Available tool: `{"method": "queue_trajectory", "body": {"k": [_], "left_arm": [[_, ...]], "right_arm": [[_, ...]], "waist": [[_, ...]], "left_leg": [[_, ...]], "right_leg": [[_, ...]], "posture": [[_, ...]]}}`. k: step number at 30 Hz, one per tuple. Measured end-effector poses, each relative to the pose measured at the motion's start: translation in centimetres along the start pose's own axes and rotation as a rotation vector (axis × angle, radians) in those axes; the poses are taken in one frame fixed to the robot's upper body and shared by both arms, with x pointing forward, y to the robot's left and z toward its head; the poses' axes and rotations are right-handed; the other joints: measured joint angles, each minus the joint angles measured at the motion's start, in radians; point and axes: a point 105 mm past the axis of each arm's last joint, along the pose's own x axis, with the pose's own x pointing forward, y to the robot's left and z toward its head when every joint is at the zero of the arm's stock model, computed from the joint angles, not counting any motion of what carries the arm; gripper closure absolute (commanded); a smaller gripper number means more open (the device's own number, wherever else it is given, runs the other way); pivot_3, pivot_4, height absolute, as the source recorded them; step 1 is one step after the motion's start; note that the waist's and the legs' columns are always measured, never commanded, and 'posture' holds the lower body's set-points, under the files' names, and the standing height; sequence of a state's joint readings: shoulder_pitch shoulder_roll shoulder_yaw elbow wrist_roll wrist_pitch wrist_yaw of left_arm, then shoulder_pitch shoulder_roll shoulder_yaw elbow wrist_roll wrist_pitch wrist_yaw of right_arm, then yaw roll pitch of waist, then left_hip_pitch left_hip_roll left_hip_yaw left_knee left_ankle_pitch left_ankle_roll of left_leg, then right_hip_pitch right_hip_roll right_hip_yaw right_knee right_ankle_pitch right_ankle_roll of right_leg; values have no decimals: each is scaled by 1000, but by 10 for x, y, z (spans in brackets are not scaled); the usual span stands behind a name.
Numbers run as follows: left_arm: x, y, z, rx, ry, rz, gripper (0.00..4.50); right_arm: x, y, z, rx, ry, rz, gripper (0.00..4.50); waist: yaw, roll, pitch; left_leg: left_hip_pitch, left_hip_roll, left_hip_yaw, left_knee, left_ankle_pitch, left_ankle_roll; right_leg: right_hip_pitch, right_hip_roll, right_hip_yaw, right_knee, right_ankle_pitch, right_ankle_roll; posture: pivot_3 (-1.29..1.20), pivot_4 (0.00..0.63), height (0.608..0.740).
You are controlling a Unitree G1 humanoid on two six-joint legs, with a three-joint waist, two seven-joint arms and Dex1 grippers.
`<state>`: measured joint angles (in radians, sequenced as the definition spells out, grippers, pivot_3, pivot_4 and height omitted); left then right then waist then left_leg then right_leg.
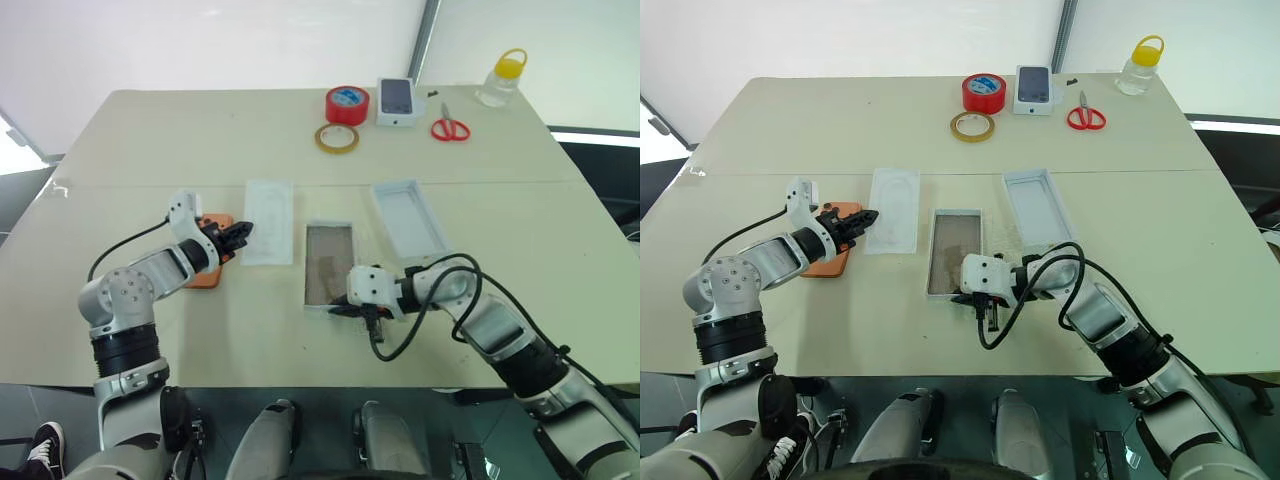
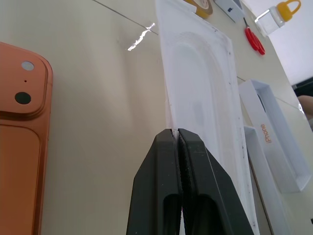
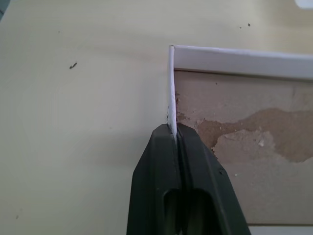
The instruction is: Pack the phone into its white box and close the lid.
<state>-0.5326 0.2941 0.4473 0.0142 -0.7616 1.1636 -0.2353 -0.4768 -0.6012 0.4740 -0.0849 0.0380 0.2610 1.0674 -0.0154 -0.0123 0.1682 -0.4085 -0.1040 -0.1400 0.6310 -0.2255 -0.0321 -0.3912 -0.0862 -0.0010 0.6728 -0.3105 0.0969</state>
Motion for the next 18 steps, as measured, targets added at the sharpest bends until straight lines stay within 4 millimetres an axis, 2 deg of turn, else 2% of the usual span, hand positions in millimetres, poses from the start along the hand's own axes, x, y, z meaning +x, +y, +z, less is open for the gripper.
{"method": "queue_trajectory", "body": {"k": [3, 6, 9, 12, 15, 18], "left_arm": [[1, -2, 0, -9, -5, -9, 4500], [6, -14, 6, -29, -23, -48, 4500], [8, -31, 25, -41, -73, -97, 4500], [9, -38, 35, -53, -100, -109, 4500], [14, -42, 29, -59, -83, -115, 4500], [17, -47, 24, -42, -59, -123, 4500]], "right_arm": [[7, -9, 7, 37, -43, -28, 4455], [11, -32, 18, -20, -59, -101, 4455], [11, -53, 26, -63, -70, -159, 4455], [18, -60, 23, -52, -73, -161, 4455], [22, -63, 15, -35, -59, -145, 3538], [23, -68, 7, -42, -37, -149, 1985]], "waist": [[-4, 0, 0], [-1, -1, 0], [0, -3, 1], [-3, -3, 1], [-3, -3, 1], [-3, -3, 1]], "left_leg": [[0, 0, 0, 0, 0, 0], [0, 0, 0, 0, 1, -1], [0, 0, 0, 0, 1, -1], [0, 0, 0, 0, 1, -1], [0, 0, 0, 0, 1, -1], [0, 0, 0, 0, 1, -1]], "right_leg": [[-1, 0, 0, 1, 0, 0], [-1, 0, 0, 1, 0, 0], [-1, 0, 0, 1, 0, 0], [-1, 0, 0, 1, 0, 0], [-1, 0, 0, 1, 0, 0], [-1, 0, 1, 2, 0, 0]], "posture": [[0, 150, 740], [0, 150, 740], [0, 150, 740], [0, 150, 740], [0, 150, 740], [0, 150, 740]]}}
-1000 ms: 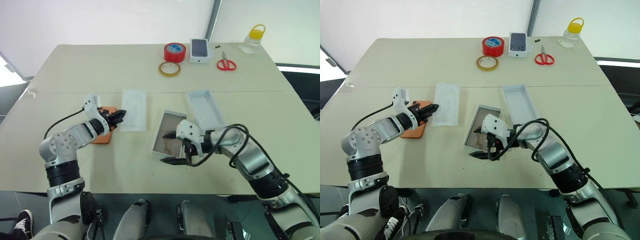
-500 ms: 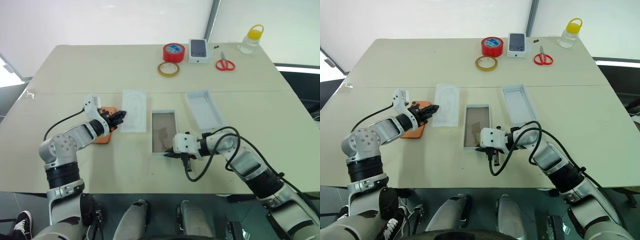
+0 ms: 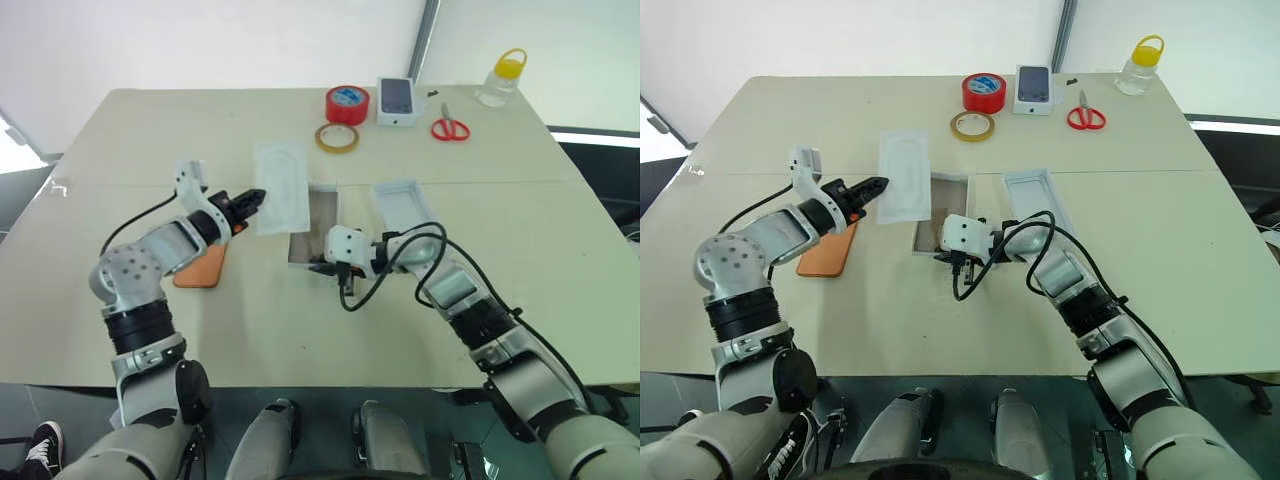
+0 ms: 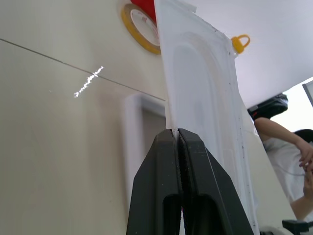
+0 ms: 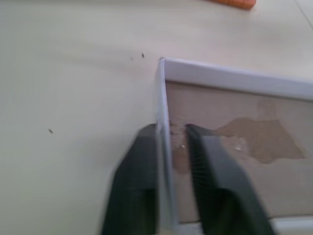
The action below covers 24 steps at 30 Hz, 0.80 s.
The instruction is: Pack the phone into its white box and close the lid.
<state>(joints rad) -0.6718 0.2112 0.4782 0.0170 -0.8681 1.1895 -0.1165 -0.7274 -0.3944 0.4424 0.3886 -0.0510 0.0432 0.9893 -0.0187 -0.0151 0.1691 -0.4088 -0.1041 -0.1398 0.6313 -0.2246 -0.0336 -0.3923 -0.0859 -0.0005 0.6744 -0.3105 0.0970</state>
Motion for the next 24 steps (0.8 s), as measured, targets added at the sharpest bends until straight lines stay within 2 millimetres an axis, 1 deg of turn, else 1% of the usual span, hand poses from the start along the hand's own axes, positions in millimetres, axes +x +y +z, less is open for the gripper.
{"method": "queue_trajectory", "body": {"k": [2, 3, 5, 6, 7, 10, 12, 16, 18, 20, 23, 24], "left_arm": [[2, -1, -2, 7, 9, -2, 4500], [3, -2, -3, 11, 14, -4, 4500], [3, -3, -10, 29, 27, -1, 4500], [4, -3, -17, 38, 39, 2, 4500], [4, 1, -27, 35, 61, 12, 4500], [7, 10, -39, 64, 80, 64, 4500], [10, 9, -43, 85, 82, 65, 4500], [16, 4, -47, 82, 79, 47, 4500], [17, 5, -48, 87, 79, 50, 4500], [19, 4, -50, 95, 85, 46, 4500], [22, 4, -55, 97, 95, 47, 3553], [23, 5, -55, 97, 97, 51, 3149]], "right_arm": [[-1, -2, -1, -12, -4, -6, 948], [-2, -5, 0, -14, -7, -12, 510], [-8, -8, -1, -2, -10, -21, 510], [-16, -11, -2, -1, -11, -34, 510], [-28, -15, -3, 6, -8, -51, 510], [-57, -19, -8, 48, -3, -68, 510], [-72, -23, -18, 88, 26, -103, 510], [-94, -29, -36, 122, 79, -187, 510], [-101, -32, -40, 135, 83, -224, 510], [-102, -34, -40, 143, 76, -246, 510], [-99, -34, -35, 137, 55, -260, 469], [-98, -35, -34, 137, 48, -266, 469]], "waist": [[-2, 0, 0], [-2, 0, 0], [-1, 0, 0], [0, 0, 0], [3, 0, 0], [7, 0, 0], [7, 0, 0], [1, 0, 0], [-1, 0, 0], [0, 0, 0], [3, 0, 0], [3, 0, 0]], "left_leg": [[0, 0, 0, 0, 0, 0], [0, 0, 0, 0, 0, 0], [0, 0, 0, 0, 0, 0], [0, 0, 0, 0, 0, 0], [0, 0, 0, 0, 0, 0], [0, -1, 0, 0, 0, 0], [0, -1, 0, 0, 0, 0], [0, 0, 0, -1, 0, 0], [0, 0, 0, -1, 0, 0], [0, 0, 1, 0, 0, 0], [0, 0, 1, 0, 0, 0], [0, 0, 1, 0, 0, 0]], "right_leg": [[0, 0, 0, 0, 0, 0], [0, 0, 0, 0, 0, 0], [0, 0, 1, 0, 0, 0], [0, 0, 1, 0, 0, 0], [0, 0, 1, 0, 0, 0], [0, 0, 1, -1, 0, 0], [0, 0, 1, -1, 0, 0], [0, 0, 1, 0, 0, 0], [-1, 0, 1, 0, 0, 0], [0, 0, 1, 0, 0, 0], [0, 0, 1, 0, 0, 0], [0, 0, 1, 0, 0, 0]], "posture": [[0, 150, 740], [0, 150, 740], [0, 150, 740], [0, 150, 740], [0, 150, 740], [0, 150, 740], [0, 150, 740], [0, 150, 740], [0, 150, 740], [0, 150, 740], [0, 150, 740], [0, 150, 740]]}}
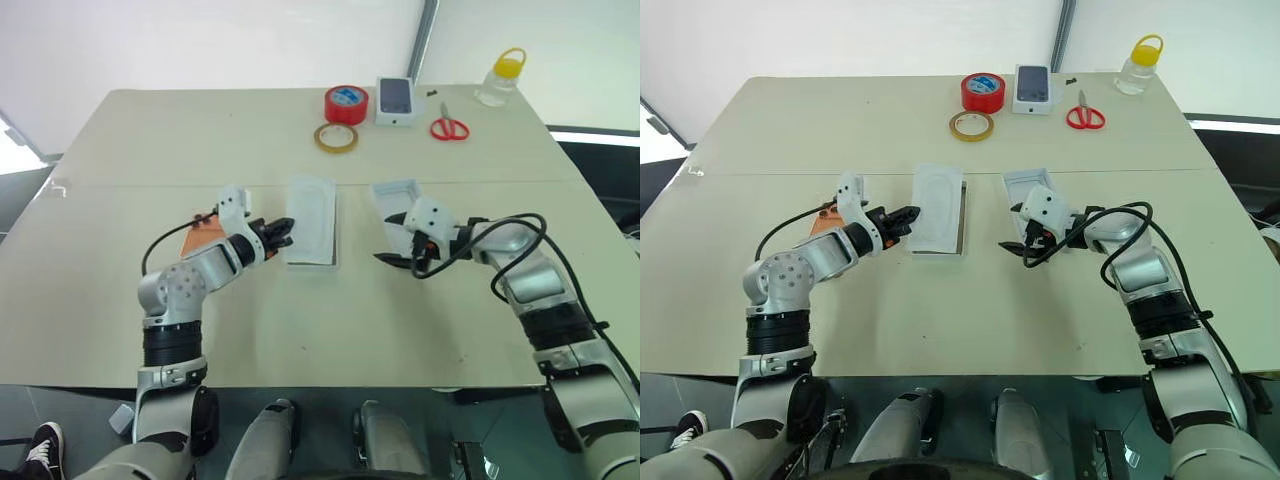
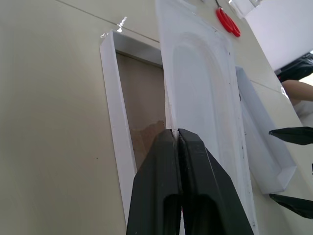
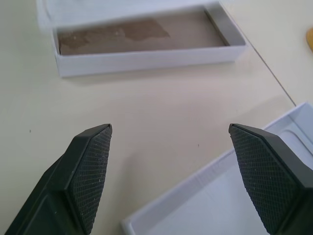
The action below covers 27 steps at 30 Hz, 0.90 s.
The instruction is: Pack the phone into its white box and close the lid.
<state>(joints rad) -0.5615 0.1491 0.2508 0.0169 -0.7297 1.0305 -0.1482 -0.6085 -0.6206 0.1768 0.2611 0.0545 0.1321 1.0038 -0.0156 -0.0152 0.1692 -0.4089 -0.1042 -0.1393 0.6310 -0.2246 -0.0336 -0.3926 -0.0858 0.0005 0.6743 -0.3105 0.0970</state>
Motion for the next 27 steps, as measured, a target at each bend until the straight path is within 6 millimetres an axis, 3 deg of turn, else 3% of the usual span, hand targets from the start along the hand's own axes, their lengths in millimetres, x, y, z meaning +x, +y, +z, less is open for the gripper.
{"method": "queue_trajectory", "body": {"k": [4, 9, 10, 11, 16, 18, 20, 23, 27], "left_arm": [[2, -1, -1, -7, -13, 0, 1093], [1, -3, 1, 24, -19, 2, 1093], [0, -4, 4, 40, -30, -1, 1029], [-2, -3, 7, 70, -36, 2, 1029], [-24, -2, 34, 325, -123, -2, 1029], [-33, 0, 38, 418, -141, -9, 1029], [-44, 11, 37, 501, -138, 11, 1029], [-57, 21, 34, 566, -147, 5, 1029], [-80, 27, 56, 602, -263, -1, 1029]], "right_arm": [[-1, -5, 3, 23, -24, -38, 469], [6, -4, 11, 98, -93, -53, 469], [9, -2, 15, 123, -114, -45, 1001], [13, -1, 21, 151, -144, -38, 1225], [36, -1, 65, 199, -281, -50, 3728], [51, 5, 74, 191, -291, -54, 4404], [70, 15, 81, 192, -290, -45, 4404], [92, 28, 74, 149, -230, -30, 4404], [115, 37, 65, 106, -137, -17, 4404]], "waist": [[3, 0, 0], [-3, 0, 0], [-3, 0, 0], [-5, 0, 0], [-6, 0, 0], [-3, 0, 0], [-6, 0, 0], [-4, 1, 0], [-3, 1, 0]], "left_leg": [[0, 0, 0, 0, 0, 0], [0, 0, 0, 0, 0, 0], [0, 0, 0, 0, 0, 0], [0, 0, 0, 0, 0, 0], [0, 1, 0, -1, 1, -1], [0, 0, 0, -1, 0, -1], [0, 0, 1, -2, 0, -1], [0, 0, 1, -2, 1, -1], [0, 0, 1, -2, 0, -1]], "right_leg": [[0, 0, 0, 0, 0, 0], [0, 0, 0, 0, 0, 0], [0, 0, 0, 0, 0, 0], [0, 1, 0, 0, 0, 0], [-2, 1, 1, 2, 0, 0], [-2, 1, 2, 1, 0, 0], [-3, 1, 3, 1, 0, 0], [-3, 1, 3, 1, 0, 0], [-4, 1, 3, 1, 0, 0]], "posture": [[0, 150, 740], [0, 150, 740], [0, 150, 740], [0, 150, 740], [0, 150, 740], [0, 150, 740], [0, 150, 740], [0, 150, 740], [0, 150, 740]]}}
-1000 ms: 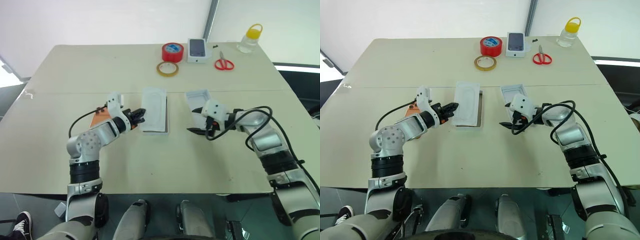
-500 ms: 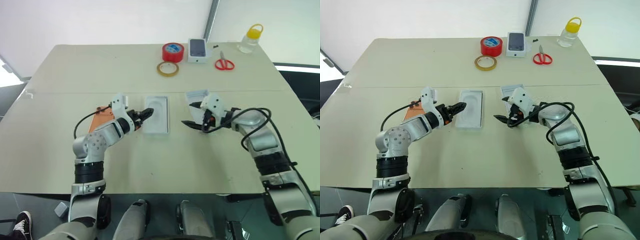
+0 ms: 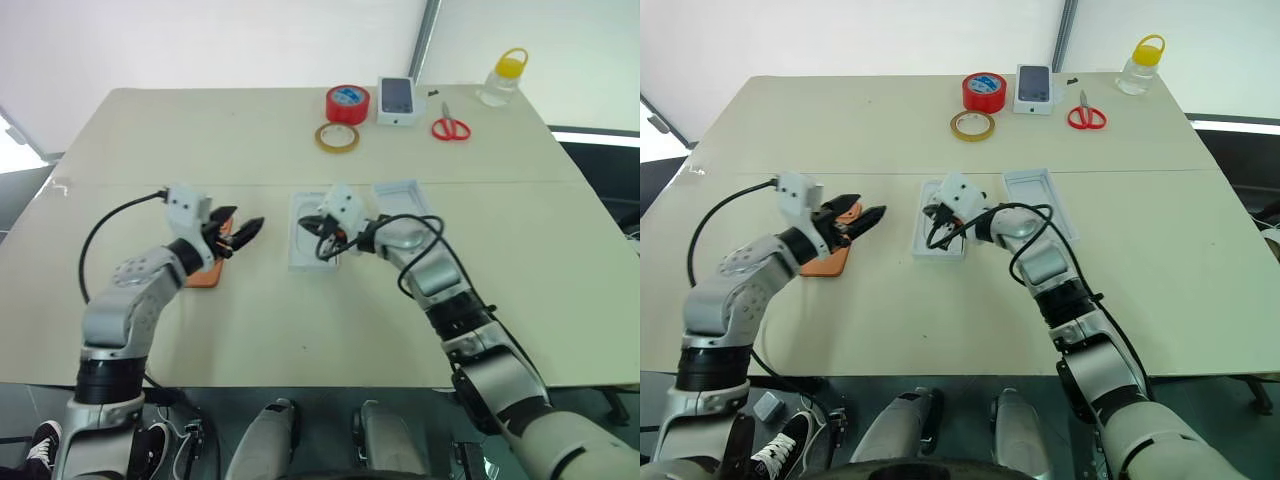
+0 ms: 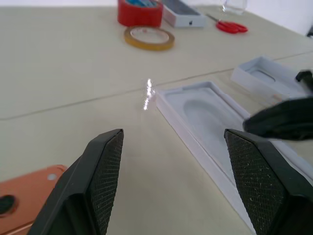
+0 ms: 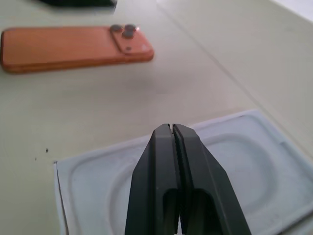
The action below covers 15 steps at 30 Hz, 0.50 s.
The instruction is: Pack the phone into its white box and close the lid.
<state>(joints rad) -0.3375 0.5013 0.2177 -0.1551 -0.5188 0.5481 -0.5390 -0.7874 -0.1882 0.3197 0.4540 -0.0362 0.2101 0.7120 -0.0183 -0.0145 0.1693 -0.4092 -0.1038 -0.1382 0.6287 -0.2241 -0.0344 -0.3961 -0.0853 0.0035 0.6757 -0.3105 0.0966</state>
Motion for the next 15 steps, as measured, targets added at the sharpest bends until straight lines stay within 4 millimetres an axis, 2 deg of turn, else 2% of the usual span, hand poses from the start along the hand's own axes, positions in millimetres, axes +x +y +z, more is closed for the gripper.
{"method": "queue_trajectory", "body": {"k": [2, 5, 8, 15], "left_arm": [[-8, 7, 5, 10, -26, 17, 1029], [-13, 10, -1, 8, -15, 30, 1029], [-17, 9, -10, 0, 7, 41, 1029], [-16, 8, -10, 3, -1, 53, 1029]], "right_arm": [[5, 0, -4, -17, 38, -6, 4404], [9, 0, -18, -56, 107, -17, 4404], [11, 0, -18, -143, 140, -3, 4404], [8, -1, -19, -90, 142, 23, 4404]], "waist": [[-2, 0, 0], [-2, 0, 0], [-3, 0, 0], [-2, 0, 0]], "left_leg": [[0, 0, 0, 0, 0, 0], [0, 0, 0, -1, 0, 0], [0, 0, 0, 0, 0, 0], [0, 0, 0, 0, 0, 0]], "right_leg": [[0, 0, 0, 0, 0, 0], [0, 0, 0, 0, 0, 0], [0, 0, 0, 1, 0, 0], [0, 0, 0, 1, 0, 0]], "posture": [[0, 150, 740], [0, 150, 740], [0, 150, 740], [0, 150, 740]]}}
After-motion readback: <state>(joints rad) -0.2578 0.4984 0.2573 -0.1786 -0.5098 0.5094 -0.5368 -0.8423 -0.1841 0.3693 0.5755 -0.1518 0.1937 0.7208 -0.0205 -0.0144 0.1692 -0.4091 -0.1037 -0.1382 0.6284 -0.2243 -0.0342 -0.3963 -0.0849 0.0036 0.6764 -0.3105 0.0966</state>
